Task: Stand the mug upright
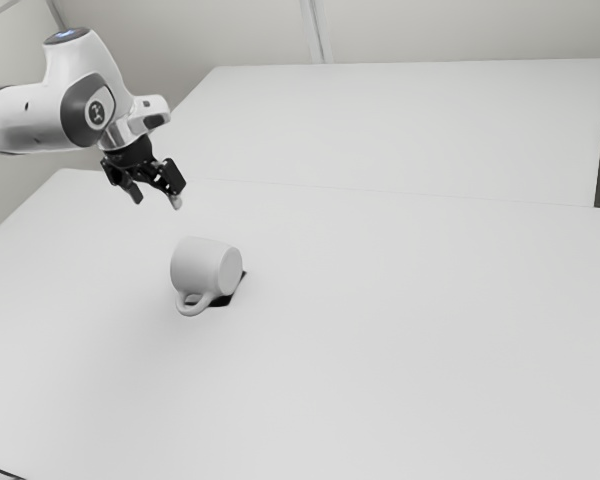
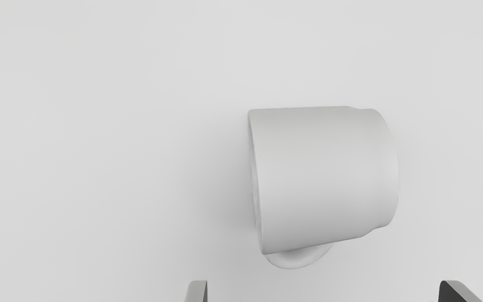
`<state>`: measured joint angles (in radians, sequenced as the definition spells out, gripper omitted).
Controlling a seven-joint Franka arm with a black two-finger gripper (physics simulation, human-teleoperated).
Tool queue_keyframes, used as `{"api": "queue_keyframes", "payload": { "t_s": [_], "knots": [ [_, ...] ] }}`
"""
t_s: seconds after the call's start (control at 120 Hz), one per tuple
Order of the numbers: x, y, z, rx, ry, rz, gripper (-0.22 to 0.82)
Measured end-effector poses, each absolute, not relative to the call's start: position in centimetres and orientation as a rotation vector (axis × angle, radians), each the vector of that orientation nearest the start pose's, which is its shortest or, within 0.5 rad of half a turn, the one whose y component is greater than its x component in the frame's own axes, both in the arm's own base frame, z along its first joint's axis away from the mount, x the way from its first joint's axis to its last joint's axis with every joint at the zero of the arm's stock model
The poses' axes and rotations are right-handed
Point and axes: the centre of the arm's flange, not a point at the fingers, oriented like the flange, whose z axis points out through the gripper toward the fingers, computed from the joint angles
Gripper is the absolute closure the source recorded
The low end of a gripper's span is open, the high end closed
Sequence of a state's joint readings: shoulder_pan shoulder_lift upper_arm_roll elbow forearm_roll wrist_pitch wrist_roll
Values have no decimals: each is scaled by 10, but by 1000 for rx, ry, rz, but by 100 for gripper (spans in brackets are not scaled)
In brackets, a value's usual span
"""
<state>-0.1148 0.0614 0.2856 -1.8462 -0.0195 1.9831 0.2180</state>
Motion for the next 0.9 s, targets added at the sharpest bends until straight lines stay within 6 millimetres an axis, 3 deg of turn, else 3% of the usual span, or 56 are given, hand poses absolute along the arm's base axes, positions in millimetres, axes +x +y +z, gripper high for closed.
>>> {"api": "queue_keyframes", "payload": {
  "t_s": [0.125, 0.2, 0.333, 0.442, 0.667, 0.9],
  "knots": [
    [576, 95, 495, -3135, 71, -117, 0],
    [573, 109, 485, -3192, 24, -105, 0],
    [572, 157, 444, -3317, -102, -60, 0],
    [578, 175, 412, -3430, -117, -37, 0],
    [579, 206, 364, -3681, -97, -49, 0],
    [582, 214, 331, -3908, 6, -171, 0]
  ]
}}
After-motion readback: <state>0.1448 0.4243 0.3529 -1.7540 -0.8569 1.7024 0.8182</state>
